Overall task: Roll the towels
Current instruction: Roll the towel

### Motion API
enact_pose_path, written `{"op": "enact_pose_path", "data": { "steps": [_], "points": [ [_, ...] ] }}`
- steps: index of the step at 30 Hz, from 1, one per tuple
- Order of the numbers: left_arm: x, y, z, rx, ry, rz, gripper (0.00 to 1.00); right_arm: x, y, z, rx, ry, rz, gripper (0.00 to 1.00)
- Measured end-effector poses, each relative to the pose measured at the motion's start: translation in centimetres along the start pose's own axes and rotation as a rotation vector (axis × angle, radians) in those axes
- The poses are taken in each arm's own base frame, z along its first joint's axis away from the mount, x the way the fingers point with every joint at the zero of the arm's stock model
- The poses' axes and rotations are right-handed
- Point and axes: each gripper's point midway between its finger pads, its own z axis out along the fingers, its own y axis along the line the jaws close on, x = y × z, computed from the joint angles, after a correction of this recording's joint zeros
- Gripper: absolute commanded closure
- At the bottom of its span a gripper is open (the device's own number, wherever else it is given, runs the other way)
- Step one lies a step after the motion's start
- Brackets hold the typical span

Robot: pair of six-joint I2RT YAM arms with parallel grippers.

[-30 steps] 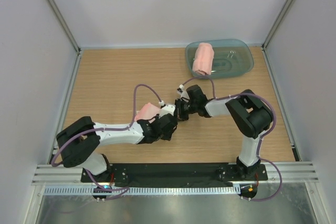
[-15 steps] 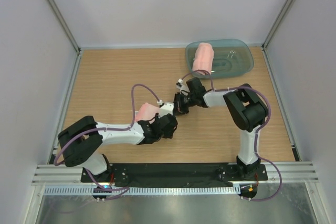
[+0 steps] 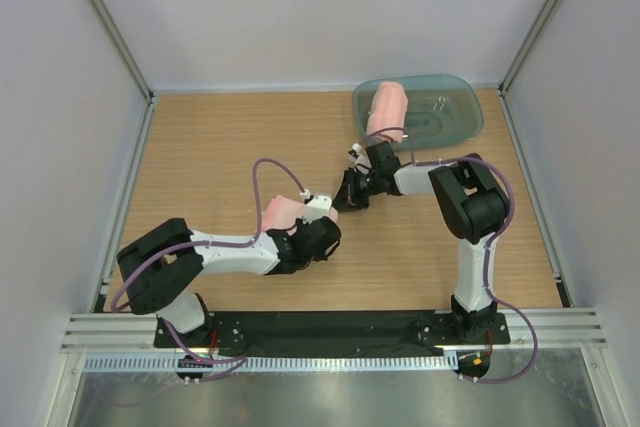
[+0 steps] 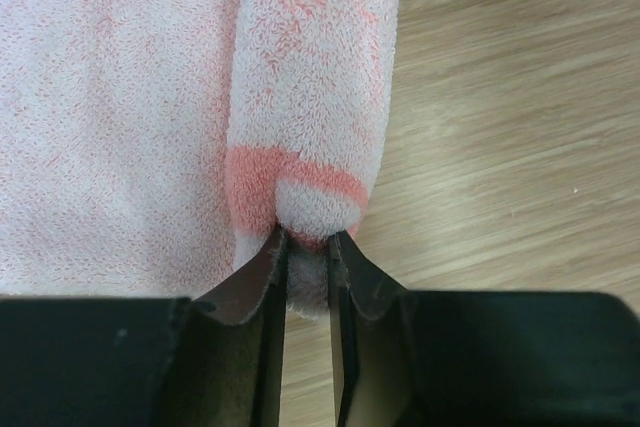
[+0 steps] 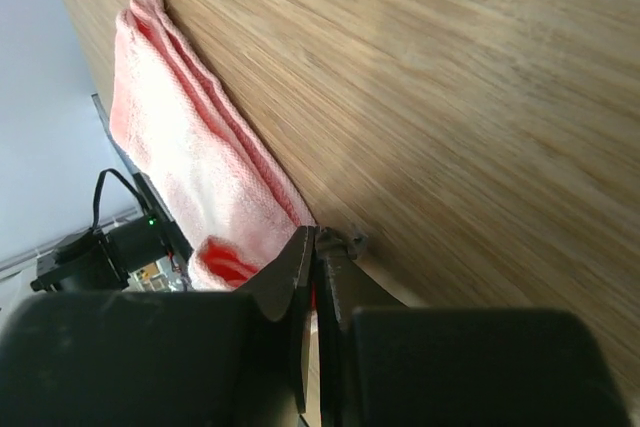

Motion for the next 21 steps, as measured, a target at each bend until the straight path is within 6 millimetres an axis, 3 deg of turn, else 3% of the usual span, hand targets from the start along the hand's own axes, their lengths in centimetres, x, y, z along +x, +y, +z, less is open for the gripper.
{"op": "enact_pose_path", "data": {
  "steps": [4, 8, 12, 14, 17, 21],
  "points": [
    [-0.2, -0.3, 0.2, 0.001, -0.003, 0.0, 0.95, 0.0, -0.3, -1.3, 0.038, -0.031, -0.008, 0.66],
    [-0.6, -0.7, -0.1, 0.023, -0.006, -0.007, 1.0, -0.6, -1.4, -5.1, 0.111, -0.111, 0.022, 0.4],
    [-0.6, -1.1, -0.4, 0.063, 0.008, -0.019, 1.0, -1.1, -1.7, -9.4, 0.173, -0.221, 0.032, 0.32],
    [-0.3, -1.6, -0.8, 0.099, 0.025, -0.024, 1.0, -0.1, -0.8, -11.0, 0.173, -0.26, 0.011, 0.27],
    [0.2, -2.5, -1.5, 0.161, 0.062, -0.028, 1.0, 2.2, 0.0, -12.1, 0.153, -0.278, -0.003, 0.23],
    [0.9, -3.9, -2.2, 0.239, 0.108, -0.053, 1.0, 5.7, -1.0, -11.6, 0.151, -0.24, 0.034, 0.19]
  ]
}}
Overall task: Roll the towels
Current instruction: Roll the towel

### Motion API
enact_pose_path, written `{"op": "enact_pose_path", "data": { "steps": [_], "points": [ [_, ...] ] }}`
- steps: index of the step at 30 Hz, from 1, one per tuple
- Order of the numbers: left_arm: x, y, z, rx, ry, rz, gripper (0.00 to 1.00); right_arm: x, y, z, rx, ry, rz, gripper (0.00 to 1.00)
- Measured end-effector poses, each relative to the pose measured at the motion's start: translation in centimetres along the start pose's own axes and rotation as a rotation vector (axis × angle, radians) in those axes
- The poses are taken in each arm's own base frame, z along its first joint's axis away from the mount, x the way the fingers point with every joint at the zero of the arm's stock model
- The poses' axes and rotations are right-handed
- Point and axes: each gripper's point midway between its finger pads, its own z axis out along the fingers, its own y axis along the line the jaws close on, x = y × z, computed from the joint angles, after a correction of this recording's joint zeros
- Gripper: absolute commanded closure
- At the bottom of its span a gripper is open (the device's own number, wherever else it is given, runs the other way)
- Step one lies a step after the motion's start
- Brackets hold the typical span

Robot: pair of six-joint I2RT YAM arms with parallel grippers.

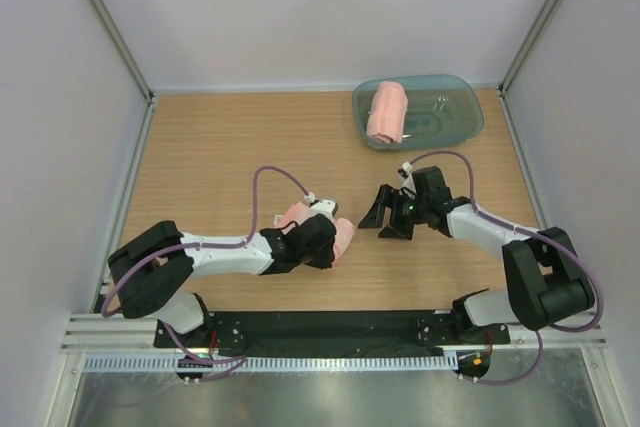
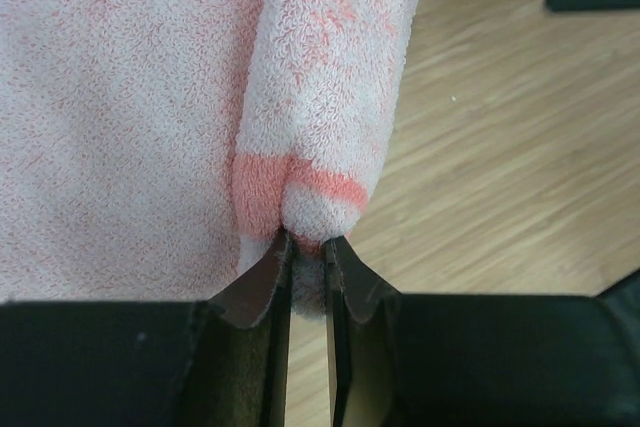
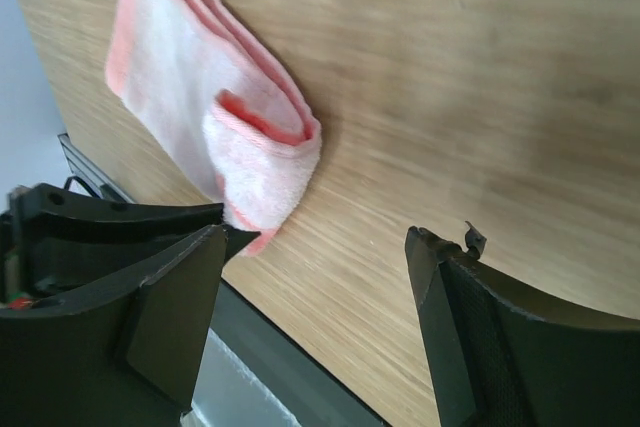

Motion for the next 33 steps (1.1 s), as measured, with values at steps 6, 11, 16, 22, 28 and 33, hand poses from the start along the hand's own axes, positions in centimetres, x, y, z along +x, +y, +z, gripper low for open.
{"op": "enact_pose_path", "data": {
  "steps": [6, 11, 16, 22, 28, 33],
  "points": [
    [0.8, -1.7, -0.3, 0.08, 0.054, -0.049, 1.0, 4.3, -1.4, 1.0, 0.029, 0.084, 0.036, 0.18],
    [1.3, -2.5, -0.4, 0.128, 0.069, -0.094, 1.0, 5.1, 0.0, 2.5, -0.025, 0.091, 0.017, 0.18],
    [1.5, -3.3, -0.3, 0.18, 0.067, -0.147, 1.0, 5.3, 1.7, 4.1, -0.09, 0.091, -0.001, 0.23],
    [1.8, -3.9, -0.7, 0.215, 0.082, -0.188, 0.98, 5.9, 1.9, 5.0, -0.089, 0.099, -0.002, 0.5],
    [2.0, -4.0, -0.8, 0.219, 0.093, -0.194, 0.65, 6.4, 0.6, 4.8, -0.021, 0.108, 0.013, 0.67],
    [1.7, -4.9, -1.3, 0.188, 0.087, -0.131, 0.51, 6.3, 0.5, 4.5, 0.02, 0.125, 0.013, 0.73]
  ]
}}
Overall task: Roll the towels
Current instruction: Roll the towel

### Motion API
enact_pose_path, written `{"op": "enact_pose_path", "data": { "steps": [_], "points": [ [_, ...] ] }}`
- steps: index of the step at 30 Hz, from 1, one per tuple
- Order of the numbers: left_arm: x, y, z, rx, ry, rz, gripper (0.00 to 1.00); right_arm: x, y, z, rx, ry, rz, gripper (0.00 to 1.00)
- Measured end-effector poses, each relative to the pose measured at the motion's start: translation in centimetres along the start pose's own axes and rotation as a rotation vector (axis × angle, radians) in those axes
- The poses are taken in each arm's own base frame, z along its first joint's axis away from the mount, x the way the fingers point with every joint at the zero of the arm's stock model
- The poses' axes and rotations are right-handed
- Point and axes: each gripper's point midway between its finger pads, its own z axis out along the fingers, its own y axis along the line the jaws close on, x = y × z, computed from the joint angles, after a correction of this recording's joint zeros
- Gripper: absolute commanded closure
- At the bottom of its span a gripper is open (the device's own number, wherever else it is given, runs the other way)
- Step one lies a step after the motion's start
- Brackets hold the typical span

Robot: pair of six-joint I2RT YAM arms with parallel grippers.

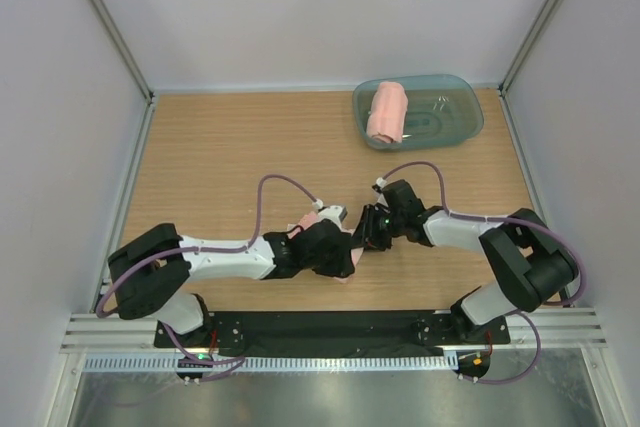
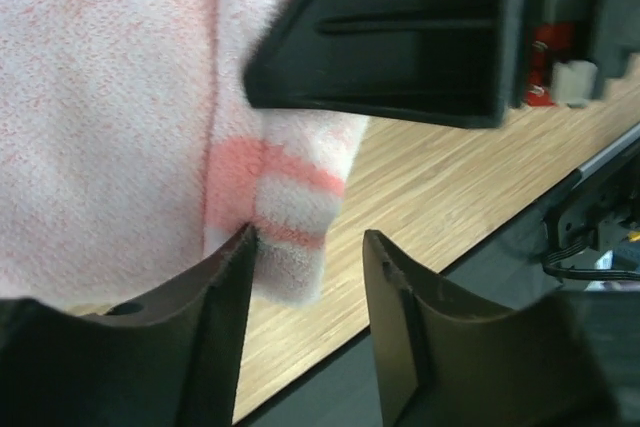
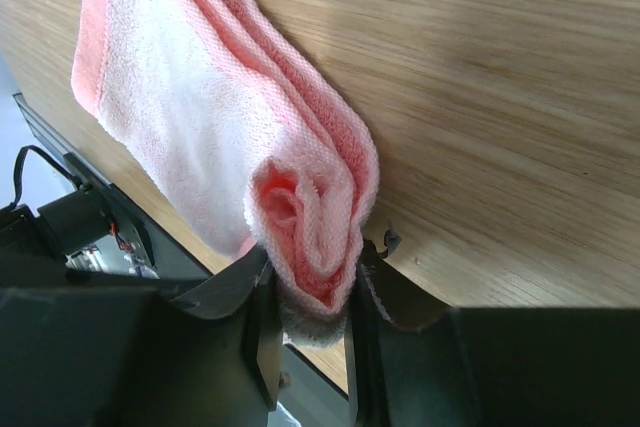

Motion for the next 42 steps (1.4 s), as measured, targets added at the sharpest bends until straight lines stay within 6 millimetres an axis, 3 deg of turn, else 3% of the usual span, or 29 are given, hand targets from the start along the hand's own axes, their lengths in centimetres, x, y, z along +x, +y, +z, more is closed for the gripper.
{"op": "enact_pose_path", "data": {
  "steps": [7, 11, 20, 29, 35, 42],
  "points": [
    [-0.5, -3.0, -1.4, -0.129, -0.046, 0.225, 0.43, -0.4, -0.2, 0.0, 0.057, 0.022, -0.003, 0.74],
    [-0.2, -3.7, -1.1, -0.215, -0.057, 0.348, 0.41, -0.3, -0.4, 0.0, 0.078, 0.044, 0.008, 0.75],
    [2.2, 0.1, 0.5, -0.429, -0.012, 0.517, 0.4, -0.3, -0.2, -0.2, 0.099, 0.066, 0.023, 0.75],
    [1.5, 0.4, -0.3, -0.489, -0.052, 0.564, 0.37, 0.0, -0.3, -0.3, 0.106, 0.081, 0.029, 0.75],
    [1.9, 0.9, 0.6, -0.502, -0.039, 0.594, 0.38, 0.1, -0.1, -0.4, 0.102, 0.088, 0.031, 0.75],
    [2.1, 0.8, 0.9, -0.454, -0.075, 0.569, 0.45, 0.3, 0.0, -0.3, 0.09, 0.103, 0.034, 0.75]
  ]
}}
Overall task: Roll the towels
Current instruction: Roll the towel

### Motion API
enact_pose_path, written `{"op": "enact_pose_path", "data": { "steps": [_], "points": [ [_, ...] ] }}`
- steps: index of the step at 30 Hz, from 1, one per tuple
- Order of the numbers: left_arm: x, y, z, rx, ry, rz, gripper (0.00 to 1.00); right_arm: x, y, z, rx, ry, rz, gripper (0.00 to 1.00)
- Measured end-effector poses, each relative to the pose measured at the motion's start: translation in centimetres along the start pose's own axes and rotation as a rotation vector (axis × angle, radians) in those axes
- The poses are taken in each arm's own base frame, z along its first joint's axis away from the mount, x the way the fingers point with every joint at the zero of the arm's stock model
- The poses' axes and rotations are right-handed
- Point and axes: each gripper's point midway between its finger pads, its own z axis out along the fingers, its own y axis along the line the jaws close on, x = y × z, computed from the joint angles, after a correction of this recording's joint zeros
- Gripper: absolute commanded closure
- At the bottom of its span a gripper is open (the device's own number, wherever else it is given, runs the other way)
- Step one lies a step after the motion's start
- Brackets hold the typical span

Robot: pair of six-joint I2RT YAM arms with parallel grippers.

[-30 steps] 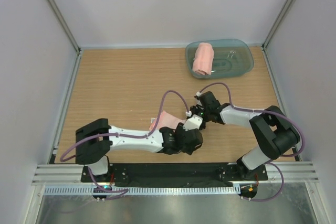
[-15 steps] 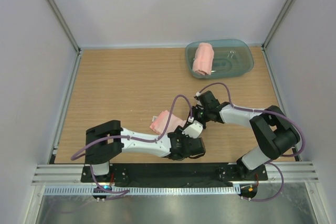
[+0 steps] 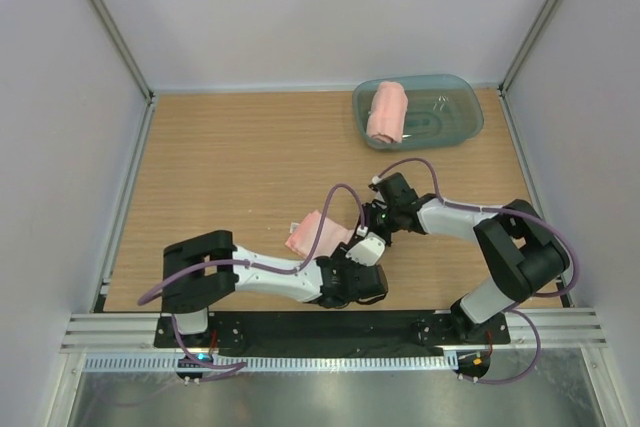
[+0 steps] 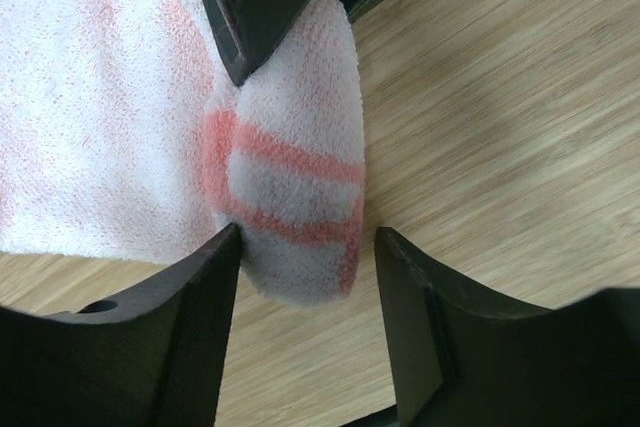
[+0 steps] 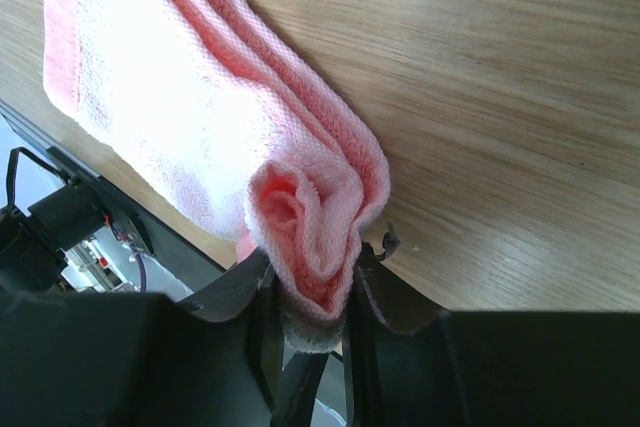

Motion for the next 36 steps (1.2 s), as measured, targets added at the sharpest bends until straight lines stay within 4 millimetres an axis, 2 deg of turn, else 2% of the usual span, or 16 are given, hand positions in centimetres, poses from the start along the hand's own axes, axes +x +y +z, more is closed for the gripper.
{"op": "enact_pose_path", "data": {
  "steps": [5, 12, 13, 14, 17, 19, 22, 27, 30, 36],
  "points": [
    [0.2, 0.2, 0.0, 0.012, -0.014, 0.007, 0.53, 0.2, 0.1, 0.3, -0.016, 0.022, 0.006, 0.75],
    [0.4, 0.6, 0.0, 0.033, -0.042, 0.012, 0.78, 0.4, 0.3, 0.2, -0.031, 0.037, 0.003, 0.72],
    [0.4, 0.7, 0.0, 0.036, -0.045, 0.008, 0.79, 0.4, 0.3, 0.2, -0.032, 0.038, 0.0, 0.69],
    [0.4, 0.6, -0.1, 0.043, -0.047, 0.004, 0.81, 0.4, 0.3, 0.2, -0.03, 0.041, -0.003, 0.59],
    [0.4, 0.5, -0.2, 0.076, -0.054, -0.021, 0.83, 0.4, 0.4, -0.1, -0.02, 0.05, -0.013, 0.41],
    [0.3, 0.4, -0.2, 0.102, -0.057, -0.045, 0.85, 0.2, 0.5, -0.4, -0.005, 0.054, -0.027, 0.36],
    [0.2, 0.4, -0.3, 0.142, -0.059, -0.08, 0.87, -0.9, 1.0, -1.0, 0.023, 0.037, -0.057, 0.31],
    [0.0, 0.4, -0.4, 0.211, -0.056, -0.141, 0.88, -3.8, 1.7, -2.5, 0.061, -0.029, -0.097, 0.3],
    [-0.1, 0.6, -0.6, 0.266, -0.045, -0.198, 0.9, -5.4, 0.7, -3.4, 0.118, -0.074, -0.102, 0.3],
    [-0.1, 1.8, -0.9, 0.385, -0.014, -0.355, 0.92, -7.2, -1.4, -5.2, 0.269, -0.146, -0.113, 0.3]
  ]
}}
